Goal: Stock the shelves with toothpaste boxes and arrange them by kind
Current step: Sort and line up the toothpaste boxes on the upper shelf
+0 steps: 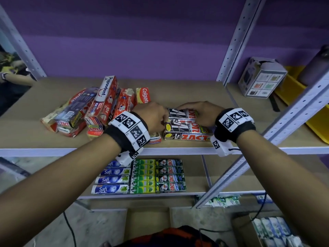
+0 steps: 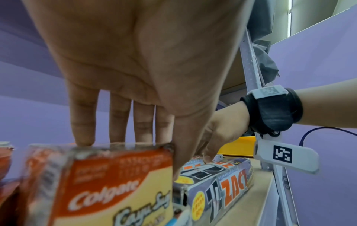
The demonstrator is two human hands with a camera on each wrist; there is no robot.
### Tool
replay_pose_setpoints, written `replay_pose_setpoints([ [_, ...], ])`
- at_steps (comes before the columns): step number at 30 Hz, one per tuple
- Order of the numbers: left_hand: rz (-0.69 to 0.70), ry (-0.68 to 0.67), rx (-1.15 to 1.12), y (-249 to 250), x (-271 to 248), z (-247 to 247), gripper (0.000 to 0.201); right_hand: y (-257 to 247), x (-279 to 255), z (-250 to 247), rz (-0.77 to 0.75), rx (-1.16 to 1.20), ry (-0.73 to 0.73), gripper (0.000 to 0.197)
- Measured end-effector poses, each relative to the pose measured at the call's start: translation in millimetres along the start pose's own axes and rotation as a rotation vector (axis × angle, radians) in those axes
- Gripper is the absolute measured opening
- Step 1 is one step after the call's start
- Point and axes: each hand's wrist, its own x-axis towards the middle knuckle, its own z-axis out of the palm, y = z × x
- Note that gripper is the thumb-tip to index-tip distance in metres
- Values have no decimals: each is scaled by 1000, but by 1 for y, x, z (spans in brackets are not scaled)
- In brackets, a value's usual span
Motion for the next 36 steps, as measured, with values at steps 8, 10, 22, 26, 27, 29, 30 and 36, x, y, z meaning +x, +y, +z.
replay_pose_setpoints([
  [8,31,-47,122,3,3,1,29,-6,-11,0,68,46,-67,63],
  [10,43,-90,141,4,6,-1,35,-7,-17,4,87,39,-47,45],
  [22,50,-183,164,6,19,-4,43,-24,-33,23,62,-304,-14,69],
  [26,54,-185,81,5,22,-7,38,-22,-31,18,57,-285,-20,70],
  [27,55,-169,44,5,23,-10,35,-23,-30,17,52,-284,-26,70],
  [29,46,-132,-40,3,25,-17,29,-23,-27,16,57,-278,-44,72],
  [30,40,-118,-73,1,27,-21,28,-22,-25,15,67,-272,-51,73],
  [36,9,-89,-117,-11,33,-33,25,-16,-3,9,71,-255,-51,72],
])
